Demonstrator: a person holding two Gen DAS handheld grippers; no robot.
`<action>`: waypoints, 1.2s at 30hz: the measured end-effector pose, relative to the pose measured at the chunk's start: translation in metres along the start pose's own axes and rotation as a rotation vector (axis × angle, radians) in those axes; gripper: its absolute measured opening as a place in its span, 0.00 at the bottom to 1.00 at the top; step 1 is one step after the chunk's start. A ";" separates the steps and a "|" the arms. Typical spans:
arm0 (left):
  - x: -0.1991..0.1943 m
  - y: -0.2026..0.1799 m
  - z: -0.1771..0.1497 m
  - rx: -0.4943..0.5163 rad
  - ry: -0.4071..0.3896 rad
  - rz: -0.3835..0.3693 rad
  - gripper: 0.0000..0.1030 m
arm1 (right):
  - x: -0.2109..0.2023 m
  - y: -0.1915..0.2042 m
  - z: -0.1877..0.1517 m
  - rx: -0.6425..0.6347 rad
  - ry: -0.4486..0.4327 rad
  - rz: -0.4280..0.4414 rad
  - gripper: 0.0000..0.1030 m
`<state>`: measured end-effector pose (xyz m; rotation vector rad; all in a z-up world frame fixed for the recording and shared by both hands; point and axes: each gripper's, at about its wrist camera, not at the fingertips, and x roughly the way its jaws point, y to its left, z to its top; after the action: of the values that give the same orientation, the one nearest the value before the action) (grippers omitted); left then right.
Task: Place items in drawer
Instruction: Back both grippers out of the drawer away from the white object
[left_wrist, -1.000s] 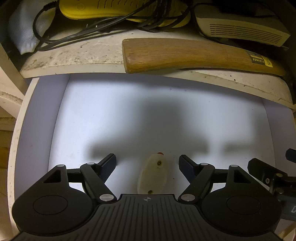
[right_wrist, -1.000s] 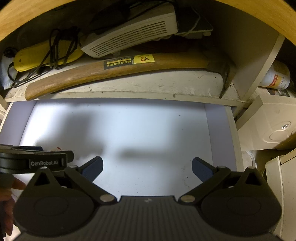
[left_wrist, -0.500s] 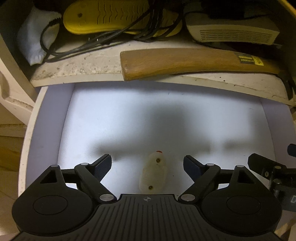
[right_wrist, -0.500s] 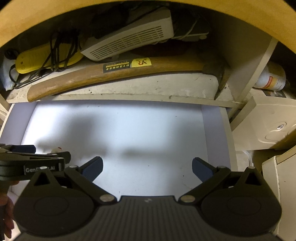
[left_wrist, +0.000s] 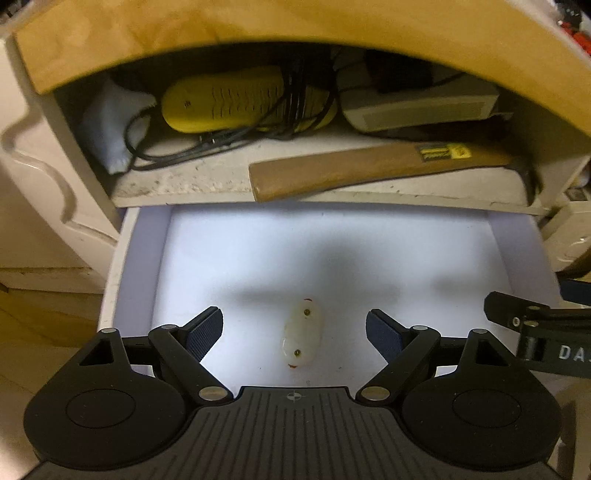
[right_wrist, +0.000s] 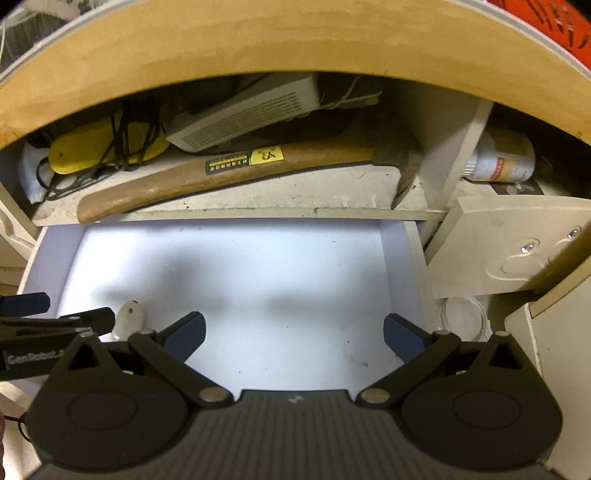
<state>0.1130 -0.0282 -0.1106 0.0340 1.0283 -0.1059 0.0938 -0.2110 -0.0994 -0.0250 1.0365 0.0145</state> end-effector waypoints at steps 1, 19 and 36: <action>-0.005 0.001 -0.002 0.001 -0.007 0.000 0.83 | -0.004 0.000 -0.001 0.002 -0.004 0.003 1.00; -0.083 0.008 -0.026 -0.019 -0.087 -0.013 0.83 | -0.064 0.007 -0.018 0.012 -0.091 0.049 1.00; -0.088 0.001 -0.038 0.007 -0.079 -0.026 0.83 | -0.065 0.012 -0.029 -0.005 -0.065 0.050 1.00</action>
<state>0.0358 -0.0181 -0.0549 0.0232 0.9496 -0.1336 0.0358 -0.2003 -0.0587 -0.0035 0.9718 0.0629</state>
